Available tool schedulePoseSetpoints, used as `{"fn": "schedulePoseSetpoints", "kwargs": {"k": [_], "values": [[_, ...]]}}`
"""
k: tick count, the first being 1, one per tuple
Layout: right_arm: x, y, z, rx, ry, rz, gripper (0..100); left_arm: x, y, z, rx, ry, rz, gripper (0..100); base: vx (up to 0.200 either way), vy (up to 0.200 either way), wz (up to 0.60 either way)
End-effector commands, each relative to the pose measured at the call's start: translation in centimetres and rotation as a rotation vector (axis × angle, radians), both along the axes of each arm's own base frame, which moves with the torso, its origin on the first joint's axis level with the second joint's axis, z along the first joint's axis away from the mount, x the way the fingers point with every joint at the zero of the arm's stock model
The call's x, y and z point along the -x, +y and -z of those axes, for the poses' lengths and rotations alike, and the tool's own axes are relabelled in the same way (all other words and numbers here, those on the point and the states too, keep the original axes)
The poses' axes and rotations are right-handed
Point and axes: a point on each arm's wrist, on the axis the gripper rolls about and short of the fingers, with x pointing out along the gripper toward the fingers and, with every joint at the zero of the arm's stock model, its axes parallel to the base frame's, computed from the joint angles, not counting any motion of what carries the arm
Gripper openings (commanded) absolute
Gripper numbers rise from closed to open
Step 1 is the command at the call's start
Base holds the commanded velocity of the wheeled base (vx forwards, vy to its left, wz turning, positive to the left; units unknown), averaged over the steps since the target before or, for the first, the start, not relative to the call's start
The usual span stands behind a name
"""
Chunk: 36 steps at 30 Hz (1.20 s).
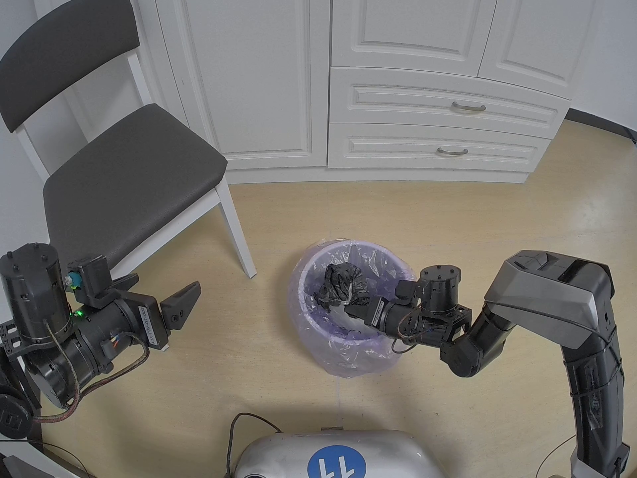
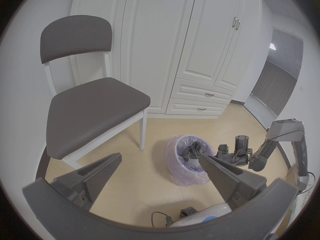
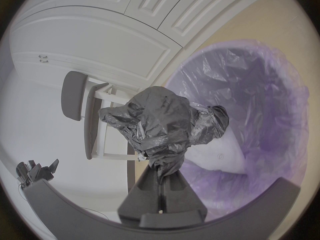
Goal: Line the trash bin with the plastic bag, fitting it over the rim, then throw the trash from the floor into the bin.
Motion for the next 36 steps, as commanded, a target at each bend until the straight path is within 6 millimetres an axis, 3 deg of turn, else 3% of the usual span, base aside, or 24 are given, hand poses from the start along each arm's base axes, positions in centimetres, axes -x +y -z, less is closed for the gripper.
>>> {"fn": "schedulePoseSetpoints", "kwargs": {"k": [1, 18, 24, 36], "values": [[0.7, -0.2, 0.1, 0.011, 0.021, -0.004, 0, 0.0, 0.0, 0.0, 0.000, -0.002, -0.005, 100, 0.000, 0.000, 0.00], [-0.3, 0.0, -0.4, -0.063, -0.041, 0.025, 0, 0.0, 0.0, 0.0, 0.000, 0.000, -0.004, 100, 0.000, 0.000, 0.00], [-0.6, -0.2, 0.5, -0.109, -0.107, 0.033, 0, 0.0, 0.0, 0.0, 0.000, 0.000, -0.004, 100, 0.000, 0.000, 0.00], [0.3, -0.4, 1.7, -0.074, -0.065, 0.024, 0, 0.0, 0.0, 0.0, -0.001, -0.001, -0.005, 100, 0.000, 0.000, 0.00]]}}
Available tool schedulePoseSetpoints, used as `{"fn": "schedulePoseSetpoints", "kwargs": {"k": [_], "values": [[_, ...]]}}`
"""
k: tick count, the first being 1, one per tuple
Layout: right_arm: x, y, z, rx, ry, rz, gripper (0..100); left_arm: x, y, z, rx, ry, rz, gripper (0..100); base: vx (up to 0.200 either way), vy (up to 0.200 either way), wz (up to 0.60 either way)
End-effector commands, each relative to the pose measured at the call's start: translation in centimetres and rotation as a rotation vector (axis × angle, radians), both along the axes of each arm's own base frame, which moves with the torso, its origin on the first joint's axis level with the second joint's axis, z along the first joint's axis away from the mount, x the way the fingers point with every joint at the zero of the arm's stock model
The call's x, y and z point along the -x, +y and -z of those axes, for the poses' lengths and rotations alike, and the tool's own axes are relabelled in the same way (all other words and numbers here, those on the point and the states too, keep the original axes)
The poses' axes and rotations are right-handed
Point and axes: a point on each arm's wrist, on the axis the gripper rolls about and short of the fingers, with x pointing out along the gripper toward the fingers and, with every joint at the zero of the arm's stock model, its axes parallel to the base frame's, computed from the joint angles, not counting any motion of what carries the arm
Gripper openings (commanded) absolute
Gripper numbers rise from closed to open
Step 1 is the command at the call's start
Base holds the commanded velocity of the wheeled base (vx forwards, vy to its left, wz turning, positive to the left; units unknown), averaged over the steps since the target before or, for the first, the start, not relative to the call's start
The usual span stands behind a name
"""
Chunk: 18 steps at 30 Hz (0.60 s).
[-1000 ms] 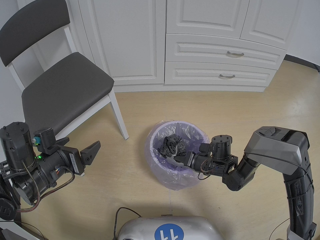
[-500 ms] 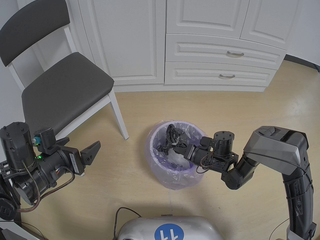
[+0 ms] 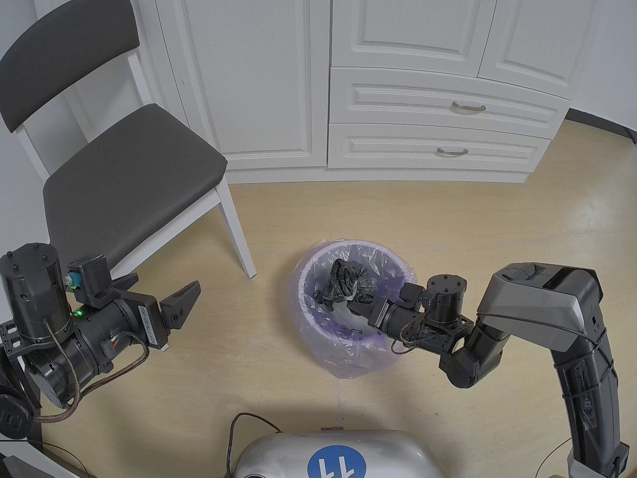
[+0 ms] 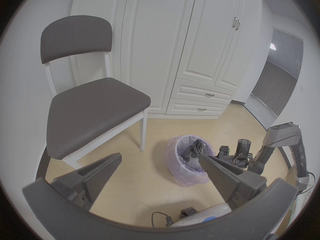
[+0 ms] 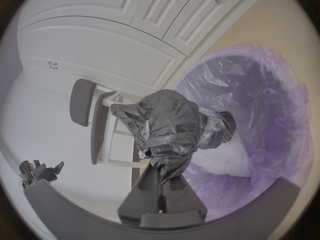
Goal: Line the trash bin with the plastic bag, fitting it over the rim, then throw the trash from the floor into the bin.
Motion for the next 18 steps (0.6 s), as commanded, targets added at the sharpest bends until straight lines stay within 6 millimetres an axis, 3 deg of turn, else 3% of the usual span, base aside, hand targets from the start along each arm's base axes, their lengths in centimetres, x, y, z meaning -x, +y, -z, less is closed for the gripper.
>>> {"fn": "schedulePoseSetpoints", "kwargs": {"k": [1, 18], "values": [[0.25, 0.00, 0.43, 0.010, 0.014, -0.005, 0, -0.02, -0.01, 0.01, 0.000, 0.000, -0.001, 100, 0.000, 0.000, 0.00], [1.13, 0.06, 0.92, 0.070, 0.021, -0.027, 0, -0.02, -0.01, 0.01, 0.000, 0.000, -0.001, 100, 0.000, 0.000, 0.00]]}}
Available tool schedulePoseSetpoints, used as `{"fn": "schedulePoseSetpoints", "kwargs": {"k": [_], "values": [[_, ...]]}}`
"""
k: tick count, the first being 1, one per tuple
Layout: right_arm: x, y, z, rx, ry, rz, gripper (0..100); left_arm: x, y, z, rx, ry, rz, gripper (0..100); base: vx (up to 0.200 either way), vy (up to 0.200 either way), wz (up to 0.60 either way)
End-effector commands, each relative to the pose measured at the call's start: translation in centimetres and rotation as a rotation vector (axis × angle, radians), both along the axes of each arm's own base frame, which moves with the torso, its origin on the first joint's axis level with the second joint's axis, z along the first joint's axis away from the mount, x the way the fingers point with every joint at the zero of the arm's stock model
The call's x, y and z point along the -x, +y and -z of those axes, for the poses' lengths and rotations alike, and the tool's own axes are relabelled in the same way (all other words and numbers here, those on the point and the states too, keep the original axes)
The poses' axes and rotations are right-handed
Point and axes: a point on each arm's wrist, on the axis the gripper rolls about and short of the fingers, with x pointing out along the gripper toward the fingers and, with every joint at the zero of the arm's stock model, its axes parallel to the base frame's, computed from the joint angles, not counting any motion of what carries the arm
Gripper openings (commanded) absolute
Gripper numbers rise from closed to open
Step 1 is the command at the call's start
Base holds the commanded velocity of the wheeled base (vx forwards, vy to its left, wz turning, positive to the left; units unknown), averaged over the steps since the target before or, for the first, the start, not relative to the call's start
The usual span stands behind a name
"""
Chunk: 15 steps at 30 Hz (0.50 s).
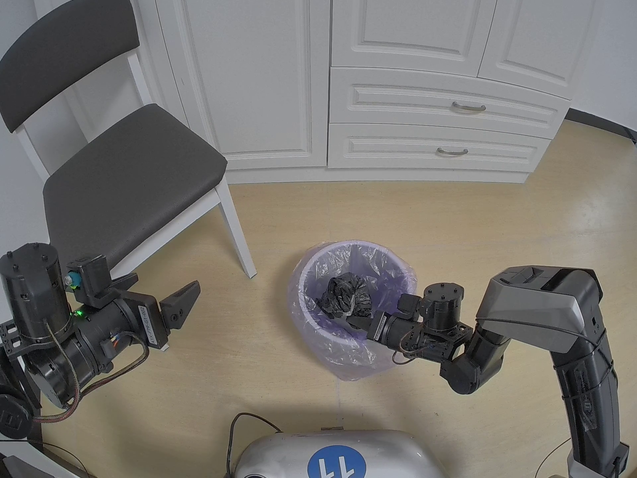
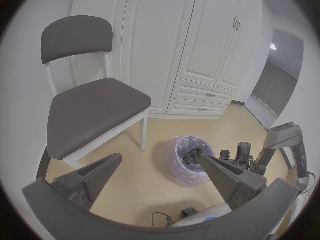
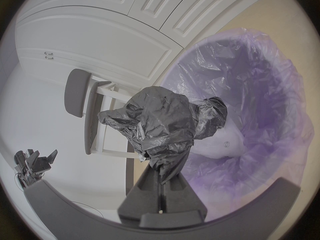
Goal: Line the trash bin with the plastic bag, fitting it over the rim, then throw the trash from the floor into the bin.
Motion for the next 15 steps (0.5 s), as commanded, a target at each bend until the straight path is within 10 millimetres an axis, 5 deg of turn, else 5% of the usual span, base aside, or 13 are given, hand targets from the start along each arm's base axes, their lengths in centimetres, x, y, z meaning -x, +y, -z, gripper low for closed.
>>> {"fn": "schedulePoseSetpoints", "kwargs": {"k": [1, 15], "values": [[-0.1, 0.1, -0.1, -0.003, -0.007, -0.001, 0, 0.0, 0.0, 0.0, 0.000, 0.000, 0.000, 100, 0.000, 0.000, 0.00], [-1.2, 0.2, -0.2, -0.035, -0.051, 0.016, 0, -0.1, -0.1, 0.2, -0.005, 0.010, 0.003, 100, 0.000, 0.000, 0.00]]}}
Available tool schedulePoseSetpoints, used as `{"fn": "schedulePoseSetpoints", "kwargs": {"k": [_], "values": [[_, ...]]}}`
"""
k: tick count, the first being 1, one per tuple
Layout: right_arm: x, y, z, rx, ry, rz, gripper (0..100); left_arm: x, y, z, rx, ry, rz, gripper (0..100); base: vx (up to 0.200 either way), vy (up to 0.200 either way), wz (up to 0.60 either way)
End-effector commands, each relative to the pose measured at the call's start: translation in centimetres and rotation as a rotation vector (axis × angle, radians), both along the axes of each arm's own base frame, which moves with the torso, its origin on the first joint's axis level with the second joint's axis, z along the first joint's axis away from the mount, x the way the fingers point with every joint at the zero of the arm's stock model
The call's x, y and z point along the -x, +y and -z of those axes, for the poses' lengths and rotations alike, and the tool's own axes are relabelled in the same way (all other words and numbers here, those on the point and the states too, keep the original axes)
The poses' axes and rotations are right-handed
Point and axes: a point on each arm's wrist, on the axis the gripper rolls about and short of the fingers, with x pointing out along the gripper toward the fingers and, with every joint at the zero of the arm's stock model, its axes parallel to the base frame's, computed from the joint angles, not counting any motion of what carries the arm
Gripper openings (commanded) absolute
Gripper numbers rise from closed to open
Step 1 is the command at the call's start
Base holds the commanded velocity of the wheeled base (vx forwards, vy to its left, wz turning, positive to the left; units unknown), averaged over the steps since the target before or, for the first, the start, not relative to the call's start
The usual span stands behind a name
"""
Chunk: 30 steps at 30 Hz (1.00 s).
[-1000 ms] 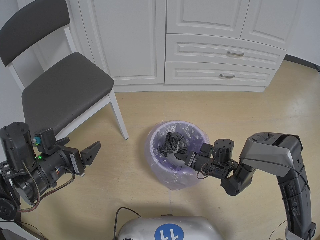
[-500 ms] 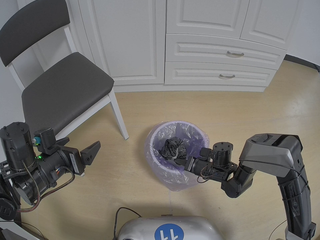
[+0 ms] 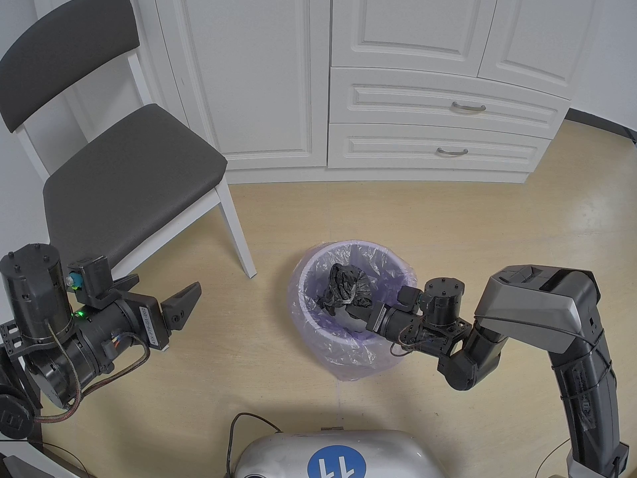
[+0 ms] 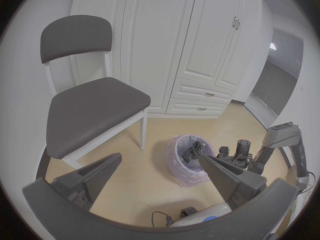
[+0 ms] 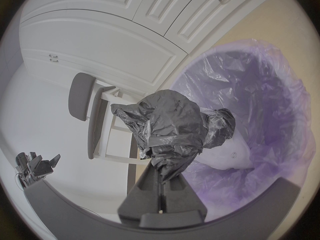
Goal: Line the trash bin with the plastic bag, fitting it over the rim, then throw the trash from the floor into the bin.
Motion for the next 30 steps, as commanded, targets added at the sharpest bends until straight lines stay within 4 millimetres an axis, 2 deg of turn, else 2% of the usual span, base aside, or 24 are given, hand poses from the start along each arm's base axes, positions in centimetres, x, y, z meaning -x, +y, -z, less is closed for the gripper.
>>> {"fn": "schedulePoseSetpoints", "kwargs": {"k": [1, 15, 16, 30], "values": [[-0.36, -0.02, 0.53, 0.000, 0.001, 0.004, 0, -0.11, -0.06, 0.15, -0.003, 0.005, -0.002, 100, 0.000, 0.000, 0.00], [-0.40, 0.00, 0.59, -0.001, 0.000, 0.004, 0, -0.18, -0.10, 0.24, -0.005, 0.009, -0.002, 100, 0.000, 0.000, 0.00], [-0.38, -0.01, 0.62, 0.000, 0.001, 0.004, 100, -0.18, -0.10, 0.24, -0.005, 0.009, -0.002, 100, 0.000, 0.000, 0.00], [-0.27, -0.07, 0.46, 0.000, -0.001, 0.004, 100, -0.16, -0.08, 0.21, -0.005, 0.008, -0.003, 100, 0.000, 0.000, 0.00]]}}
